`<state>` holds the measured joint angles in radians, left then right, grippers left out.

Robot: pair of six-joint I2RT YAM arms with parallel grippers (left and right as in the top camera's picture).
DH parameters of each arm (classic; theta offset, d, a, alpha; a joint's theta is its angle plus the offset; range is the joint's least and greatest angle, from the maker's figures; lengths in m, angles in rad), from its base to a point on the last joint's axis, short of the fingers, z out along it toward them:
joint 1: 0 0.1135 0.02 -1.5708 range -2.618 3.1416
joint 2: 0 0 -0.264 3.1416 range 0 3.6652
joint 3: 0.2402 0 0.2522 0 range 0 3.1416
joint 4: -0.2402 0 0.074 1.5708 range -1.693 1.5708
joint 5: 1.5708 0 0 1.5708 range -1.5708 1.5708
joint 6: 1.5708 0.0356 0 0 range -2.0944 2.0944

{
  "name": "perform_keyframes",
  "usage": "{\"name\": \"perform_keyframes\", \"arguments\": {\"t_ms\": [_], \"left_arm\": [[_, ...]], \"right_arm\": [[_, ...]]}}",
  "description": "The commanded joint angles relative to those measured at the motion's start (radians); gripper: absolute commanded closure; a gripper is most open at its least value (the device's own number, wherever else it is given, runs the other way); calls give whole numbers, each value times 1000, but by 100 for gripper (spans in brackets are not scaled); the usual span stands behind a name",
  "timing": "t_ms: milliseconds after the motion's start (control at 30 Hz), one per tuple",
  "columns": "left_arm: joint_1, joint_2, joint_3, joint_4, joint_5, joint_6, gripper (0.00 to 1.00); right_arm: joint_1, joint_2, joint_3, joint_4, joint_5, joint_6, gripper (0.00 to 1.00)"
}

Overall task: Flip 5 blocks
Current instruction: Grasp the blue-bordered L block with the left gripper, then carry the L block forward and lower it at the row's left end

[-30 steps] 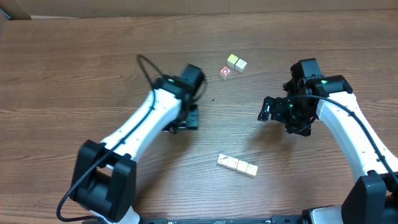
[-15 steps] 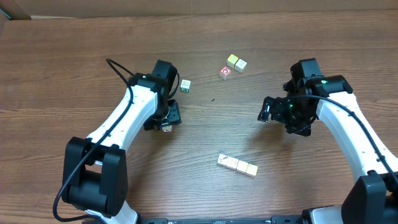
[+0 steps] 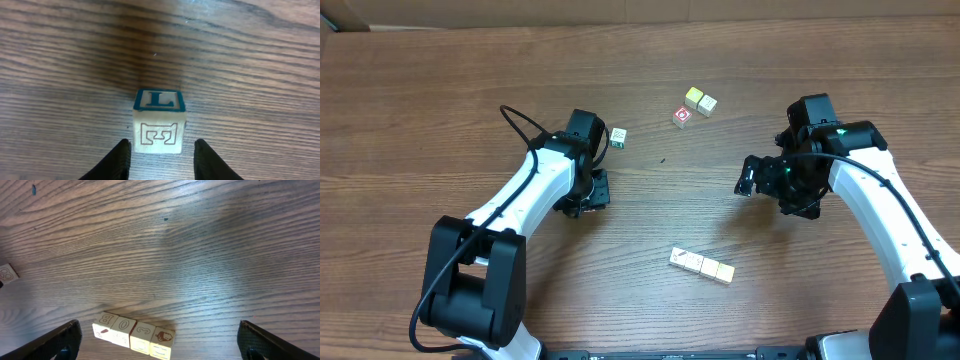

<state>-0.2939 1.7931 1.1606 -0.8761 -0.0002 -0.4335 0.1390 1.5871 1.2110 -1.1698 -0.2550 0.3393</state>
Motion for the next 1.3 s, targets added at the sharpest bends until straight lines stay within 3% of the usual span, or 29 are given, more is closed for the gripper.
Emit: {"name": "perform_keyframes", "arguments": {"t_ms": [0, 100, 300, 667, 733, 933, 1133, 1267], "left_arm": [[-1, 24, -9, 9, 8, 16, 65], [-1, 31, -9, 14, 8, 31, 59], [-1, 59, -9, 29, 8, 39, 59], [-1, 68, -6, 35, 11, 49, 80], [-1, 68, -3, 29, 37, 49, 81], [-21, 41, 21, -2, 133, 98, 96], [-141, -26, 21, -33, 130, 204, 96], [-253, -46, 20, -45, 109, 209, 96]], "right_arm": [[1, -1, 20, 0, -1, -8, 0], [1, -1, 20, 0, -2, -8, 0], [1, -1, 20, -6, -1, -8, 0], [1, -1, 20, -6, -1, -8, 0], [1, -1, 20, -6, -1, -8, 0], [1, -1, 20, -7, -1, -8, 0], [1, -1, 20, -10, -1, -16, 0], [1, -1, 20, -16, -1, -27, 0]]}}
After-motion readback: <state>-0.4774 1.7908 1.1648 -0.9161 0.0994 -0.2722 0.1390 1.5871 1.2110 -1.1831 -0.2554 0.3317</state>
